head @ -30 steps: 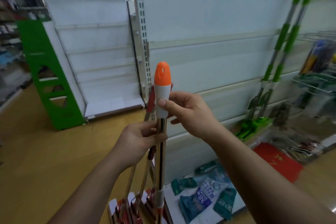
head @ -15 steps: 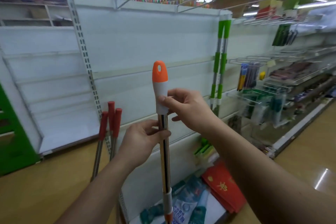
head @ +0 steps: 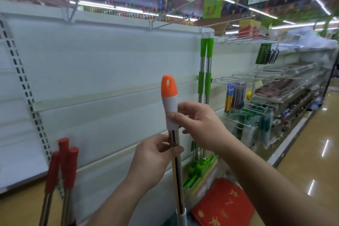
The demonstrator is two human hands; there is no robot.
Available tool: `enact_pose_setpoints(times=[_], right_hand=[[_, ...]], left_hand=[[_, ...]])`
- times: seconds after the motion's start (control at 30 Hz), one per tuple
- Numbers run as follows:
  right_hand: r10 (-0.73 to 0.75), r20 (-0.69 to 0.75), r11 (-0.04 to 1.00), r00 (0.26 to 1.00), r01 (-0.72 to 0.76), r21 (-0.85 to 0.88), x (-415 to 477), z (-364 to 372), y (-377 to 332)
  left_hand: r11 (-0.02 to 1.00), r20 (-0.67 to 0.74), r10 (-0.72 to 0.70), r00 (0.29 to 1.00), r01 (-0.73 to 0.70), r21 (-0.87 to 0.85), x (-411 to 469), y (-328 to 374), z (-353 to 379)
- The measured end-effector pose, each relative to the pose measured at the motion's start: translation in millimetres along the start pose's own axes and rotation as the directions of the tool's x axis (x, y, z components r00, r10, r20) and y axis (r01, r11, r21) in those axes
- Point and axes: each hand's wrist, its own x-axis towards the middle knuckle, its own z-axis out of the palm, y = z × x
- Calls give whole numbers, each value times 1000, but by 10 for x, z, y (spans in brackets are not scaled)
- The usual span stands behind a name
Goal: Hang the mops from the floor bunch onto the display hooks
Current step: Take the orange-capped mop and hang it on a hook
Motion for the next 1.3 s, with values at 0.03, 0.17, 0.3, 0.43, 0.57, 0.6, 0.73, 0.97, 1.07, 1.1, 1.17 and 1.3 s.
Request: enact_pose_setpoints(times=[0.03,0.17,0.3,0.43,0.57,0.6,0.73,0.97,1.07,1.1,1.17,1.3], right_hand=[[-9,-2,1000,1000,9,3,89,-48,51],[-10,-24,999,1000,11,40,378,-260,194],[-21,-30,999,999,22,41,653,-483,306],[-50,2,996,999,50,73,944,-710,456],[-88,63,989,994,80,124,1259,-949,676],[-104,79,986,991,92,141,1336,-1007,723],[-178,141,965,974,144,220,1628,-1247,871],[-267,270,939,925,186,291,2149,-1522,877],[-310,300,924,902,211,320,2306,-1555,802],[-322,304,919,897,218,329,2342,-1564,782],[-341,305,910,889,230,345,2395,-1589,747],[-374,274,896,886,270,352,2445,-1653,686]], left_hand=[[1000,-1,10,1000,-10,11,119,-8,36],[997,14,62,998,-62,38,538,2,185],[994,6,95,995,-95,46,881,39,346],[991,-35,114,993,-111,75,1164,101,481],[992,-94,118,989,-112,63,1406,152,679],[991,-117,122,986,-114,73,1454,164,738],[988,-227,127,966,-103,116,1621,260,946],[978,-398,92,913,-7,208,1836,633,1155],[975,-453,92,887,12,223,1888,766,1170],[975,-466,101,879,6,224,1899,803,1171],[973,-475,118,872,-7,229,1912,868,1186],[969,-479,160,863,-45,244,1929,961,1233]])
